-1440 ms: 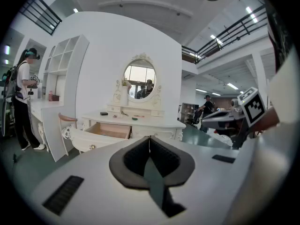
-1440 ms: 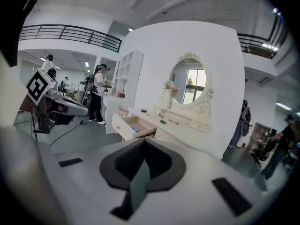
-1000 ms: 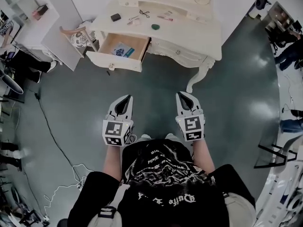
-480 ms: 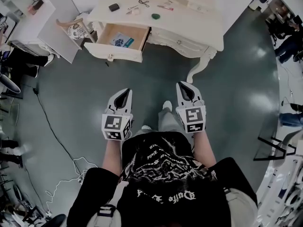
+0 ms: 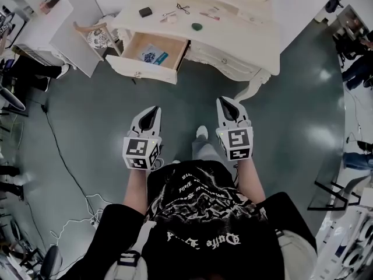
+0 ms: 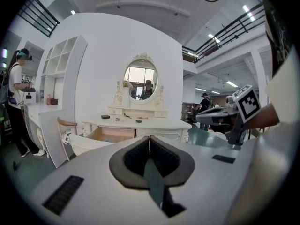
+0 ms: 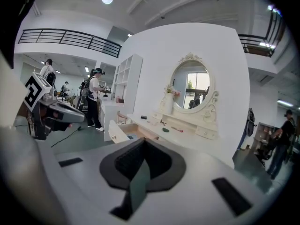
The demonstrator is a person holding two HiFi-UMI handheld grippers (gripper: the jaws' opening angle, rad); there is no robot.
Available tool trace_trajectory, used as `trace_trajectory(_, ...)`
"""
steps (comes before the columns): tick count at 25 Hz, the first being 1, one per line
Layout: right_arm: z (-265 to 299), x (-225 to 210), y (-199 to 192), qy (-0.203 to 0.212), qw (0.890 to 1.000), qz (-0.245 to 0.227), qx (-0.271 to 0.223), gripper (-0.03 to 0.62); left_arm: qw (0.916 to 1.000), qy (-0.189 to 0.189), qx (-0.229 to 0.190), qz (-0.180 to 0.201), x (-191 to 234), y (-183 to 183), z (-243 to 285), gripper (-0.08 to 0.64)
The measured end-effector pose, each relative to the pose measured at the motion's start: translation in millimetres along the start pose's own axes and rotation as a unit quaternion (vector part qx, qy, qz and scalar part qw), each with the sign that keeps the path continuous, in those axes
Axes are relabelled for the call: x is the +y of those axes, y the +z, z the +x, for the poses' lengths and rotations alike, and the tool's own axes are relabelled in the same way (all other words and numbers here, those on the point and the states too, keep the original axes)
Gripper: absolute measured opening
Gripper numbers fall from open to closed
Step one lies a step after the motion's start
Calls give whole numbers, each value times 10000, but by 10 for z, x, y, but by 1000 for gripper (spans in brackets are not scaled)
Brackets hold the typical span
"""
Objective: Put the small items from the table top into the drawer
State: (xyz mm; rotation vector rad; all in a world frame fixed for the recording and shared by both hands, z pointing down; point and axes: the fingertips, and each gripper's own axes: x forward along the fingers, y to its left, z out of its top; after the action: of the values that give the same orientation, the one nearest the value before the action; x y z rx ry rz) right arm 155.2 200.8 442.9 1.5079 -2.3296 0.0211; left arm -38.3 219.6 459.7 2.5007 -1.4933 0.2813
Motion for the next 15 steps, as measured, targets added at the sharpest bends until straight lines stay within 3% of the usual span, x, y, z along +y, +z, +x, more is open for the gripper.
trace_trajectory(15, 952, -582, 27, 406, 9990, 151, 141, 9, 9993, 179, 226, -248, 285, 173, 948, 17)
